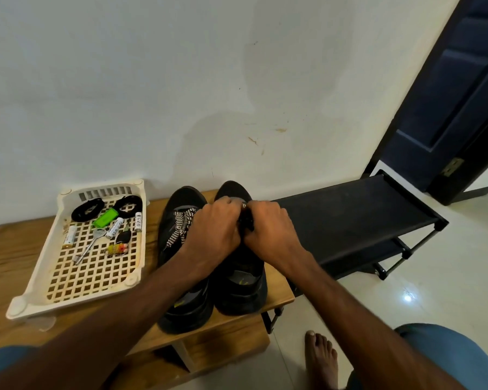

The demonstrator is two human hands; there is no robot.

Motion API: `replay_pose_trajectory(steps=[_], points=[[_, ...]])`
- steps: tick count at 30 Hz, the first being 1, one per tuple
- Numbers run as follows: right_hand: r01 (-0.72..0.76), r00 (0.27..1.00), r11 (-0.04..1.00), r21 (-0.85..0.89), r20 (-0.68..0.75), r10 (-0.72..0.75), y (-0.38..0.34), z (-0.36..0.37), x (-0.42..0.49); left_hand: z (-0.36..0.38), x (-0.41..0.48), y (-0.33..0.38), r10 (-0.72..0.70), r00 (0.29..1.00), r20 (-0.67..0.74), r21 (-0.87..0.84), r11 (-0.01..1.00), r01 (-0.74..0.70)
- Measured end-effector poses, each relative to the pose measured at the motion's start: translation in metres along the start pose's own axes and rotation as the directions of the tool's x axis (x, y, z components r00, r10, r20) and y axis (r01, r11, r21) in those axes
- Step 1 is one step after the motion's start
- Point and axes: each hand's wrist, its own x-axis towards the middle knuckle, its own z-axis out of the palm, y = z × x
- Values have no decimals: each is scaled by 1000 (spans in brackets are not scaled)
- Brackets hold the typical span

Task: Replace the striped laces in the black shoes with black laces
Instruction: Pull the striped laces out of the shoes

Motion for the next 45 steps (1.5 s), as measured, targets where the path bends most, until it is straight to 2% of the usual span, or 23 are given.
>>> replay_pose_trajectory(steps=[4, 7, 8, 9, 10, 11, 12, 13, 14, 16, 17, 19, 23, 26, 29, 31, 33, 35, 37, 40, 42, 44, 45], points=[[-116, 992, 968, 222, 68, 104, 22, -11, 4, 7, 0, -6, 59, 997, -55, -27, 998, -60], [-113, 992, 962, 250, 82, 95, 29, -12, 4, 8, -6, -8, -98, 984, -146, -278, 959, 54], [-103, 993, 964, 247, 78, 86, 29, -11, 4, 8, -5, -10, -209, 970, -123, -395, 907, 145], [-95, 994, 966, 241, 77, 79, 29, -11, 3, 6, -3, -11, -339, 940, -36, -546, 795, 266], [-89, 994, 968, 233, 78, 73, 28, -10, 2, 3, 1, -14, -439, 892, 105, -675, 627, 388], [-86, 995, 971, 225, 78, 70, 28, -10, 2, 0, 4, -18, -474, 847, 240, -732, 485, 479], [-84, 995, 971, 223, 77, 68, 28, -10, 2, -3, 5, -22, -447, 837, 317, -727, 452, 517], [-84, 995, 971, 225, 77, 69, 27, -9, 2, -5, 5, -26, -380, 865, 327, -686, 535, 494], [-83, 995, 971, 226, 71, 68, 27, -9, 2, -6, 3, -28, -284, 916, 283, -616, 678, 401], [-74, 996, 975, 210, 57, 64, 27, -8, 2, -6, -8, -26, -76, 990, 116, -370, 922, 114], [-74, 997, 977, 202, 52, 65, 26, -7, 2, -5, -13, -23, 24, 999, 25, -218, 976, -18], [-79, 996, 977, 200, 44, 72, 25, -6, 1, -4, -15, -15, 144, 987, -71, -21, 989, -146], [-88, 996, 971, 223, 52, 79, 26, -5, -1, -2, -6, -10, 192, 977, -95, -8, 981, -194], [-115, 993, 963, 242, 51, 106, 27, -4, -2, -19, 3, -26, 5, 966, -257, -167, 985, -49], [-120, 993, 966, 228, 40, 114, 26, -4, -2, -38, 11, -56, -237, 896, -375, -246, 958, 150], [-112, 994, 972, 208, 39, 107, 24, -3, -2, -35, 9, -58, -236, 933, -272, -216, 960, 180], [-100, 995, 977, 187, 45, 93, 23, -2, -2, -27, 1, -41, -77, 987, -143, -180, 982, 51], [-91, 995, 980, 176, 50, 83, 22, -2, -2, -16, -5, -25, 124, 992, -31, -3, 992, -124], [-93, 995, 982, 167, 49, 86, 22, -4, -3, -12, -5, -18, 175, 984, 19, 103, 979, -176], [-100, 995, 978, 185, 40, 94, 22, -3, -5, -21, -1, -20, 185, 978, -96, 18, 983, -184], [-117, 993, 972, 204, 37, 111, 24, -3, -6, -37, 6, -33, 165, 953, -253, -4, 985, -172], [-132, 991, 970, 206, 43, 126, 26, -4, -7, -56, 13, -60, 7, 895, -446, -27, 999, -21], [-137, 990, 970, 202, 47, 130, 26, -5, -7, -63, 16, -73, -88, 871, -482, -40, 996, 79]])
